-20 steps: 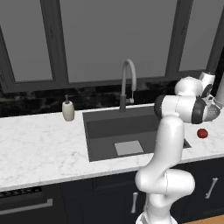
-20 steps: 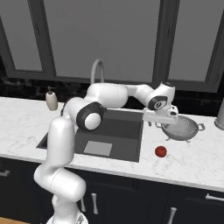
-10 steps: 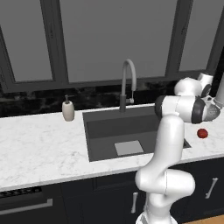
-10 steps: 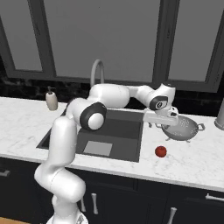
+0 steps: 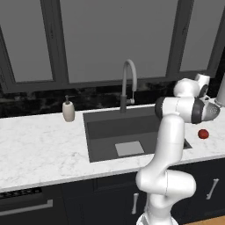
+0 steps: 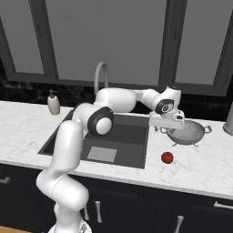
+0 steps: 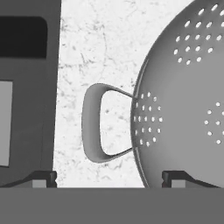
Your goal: Put the colander in the sink, put the apple in the colander, and turn on the sink faucet and pour water over the colander.
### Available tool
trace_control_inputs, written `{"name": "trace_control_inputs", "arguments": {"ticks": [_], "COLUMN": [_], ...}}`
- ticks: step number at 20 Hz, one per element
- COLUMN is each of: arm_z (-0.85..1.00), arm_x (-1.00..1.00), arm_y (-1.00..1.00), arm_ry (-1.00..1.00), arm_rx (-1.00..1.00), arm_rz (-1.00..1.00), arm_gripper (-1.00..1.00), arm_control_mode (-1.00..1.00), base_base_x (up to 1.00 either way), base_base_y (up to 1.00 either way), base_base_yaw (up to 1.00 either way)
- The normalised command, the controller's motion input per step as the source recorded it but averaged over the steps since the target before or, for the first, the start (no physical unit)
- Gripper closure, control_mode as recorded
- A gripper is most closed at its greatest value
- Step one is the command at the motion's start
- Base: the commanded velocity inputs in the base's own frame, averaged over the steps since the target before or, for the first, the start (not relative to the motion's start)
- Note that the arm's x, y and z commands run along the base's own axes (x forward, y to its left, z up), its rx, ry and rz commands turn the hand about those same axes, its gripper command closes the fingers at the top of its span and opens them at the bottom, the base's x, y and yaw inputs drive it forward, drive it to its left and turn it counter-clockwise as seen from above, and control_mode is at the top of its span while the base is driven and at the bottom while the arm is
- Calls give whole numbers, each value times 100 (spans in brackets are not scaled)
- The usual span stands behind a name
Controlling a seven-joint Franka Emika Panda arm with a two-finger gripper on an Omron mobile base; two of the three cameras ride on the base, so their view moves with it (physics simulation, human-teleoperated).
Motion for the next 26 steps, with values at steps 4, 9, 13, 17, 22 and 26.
{"name": "trace_control_inputs", "arguments": {"ticks": [4,9,13,17,22,26], "arm_z": [0,0,0,-7,-15,-14], "arm_x": [17,1,3,7,10,11], "arm_y": [-2,0,0,0,-1,-6], "arm_ry": [0,0,0,0,0,0], "arm_rx": [0,0,0,0,0,0], "arm_rz": [0,0,0,0,0,0], "arm_gripper": [-100,-100,-100,-100,-100,-100], "arm_control_mode": [-100,-100,-100,-100,-100,-100], "base_base_x": [0,0,0,0,0,0], "base_base_y": [0,0,0,0,0,0], "base_base_yaw": [0,0,0,0,0,0]}}
